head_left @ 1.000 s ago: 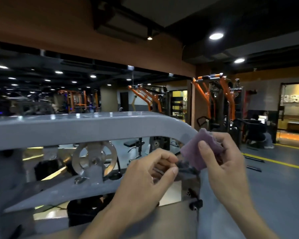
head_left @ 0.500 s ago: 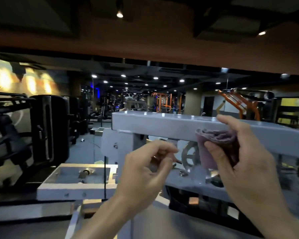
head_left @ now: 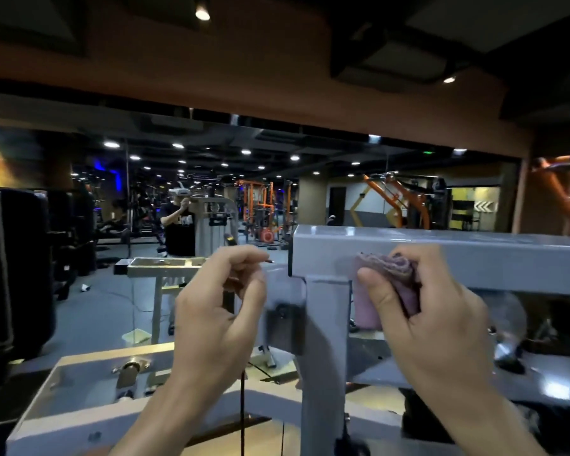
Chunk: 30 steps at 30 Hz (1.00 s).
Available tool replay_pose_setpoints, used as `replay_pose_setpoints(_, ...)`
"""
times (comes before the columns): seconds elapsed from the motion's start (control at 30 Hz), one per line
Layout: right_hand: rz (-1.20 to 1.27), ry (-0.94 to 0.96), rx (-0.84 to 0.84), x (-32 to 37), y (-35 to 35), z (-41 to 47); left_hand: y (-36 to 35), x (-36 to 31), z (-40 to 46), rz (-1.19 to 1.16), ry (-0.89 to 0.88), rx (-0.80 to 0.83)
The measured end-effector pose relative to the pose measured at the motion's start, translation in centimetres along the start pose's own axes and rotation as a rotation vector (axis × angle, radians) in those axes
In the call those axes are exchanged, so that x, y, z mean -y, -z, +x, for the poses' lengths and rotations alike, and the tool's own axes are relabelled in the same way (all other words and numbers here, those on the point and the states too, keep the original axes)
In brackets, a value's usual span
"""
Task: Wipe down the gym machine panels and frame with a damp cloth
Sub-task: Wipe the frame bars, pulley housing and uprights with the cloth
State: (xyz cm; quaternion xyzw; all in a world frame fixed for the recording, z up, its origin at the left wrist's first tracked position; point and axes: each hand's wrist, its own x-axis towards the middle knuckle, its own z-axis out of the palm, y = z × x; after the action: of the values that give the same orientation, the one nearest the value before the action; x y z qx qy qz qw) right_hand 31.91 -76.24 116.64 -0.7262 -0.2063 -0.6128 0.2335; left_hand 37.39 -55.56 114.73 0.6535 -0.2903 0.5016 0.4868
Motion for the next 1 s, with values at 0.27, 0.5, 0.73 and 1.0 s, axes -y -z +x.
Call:
replay_pose_setpoints(0.27,-0.320,0.147,-0.105,3.8,-7.1,2.2,-0.2,2.1,1.8,-0.210,0.011,0.052)
replay_pose_setpoints(0.5,-0.530,0.166,-0.085,0.8,-5.4,1.4,-1.8,2.7,1.7,-0.281,0.029,0.164)
replay_pose_setpoints(0.73,-0.599,0.149,-0.149,0.2,-5.2,1.0,-2.1,3.3,2.1,-0.228,-0.063,0.225)
replay_pose_setpoints(1.0,-0.620,0.277,-0.134,0.2,-6.0,1.7,-2.5,3.5,1.7,-0.275,-0.040,0.205)
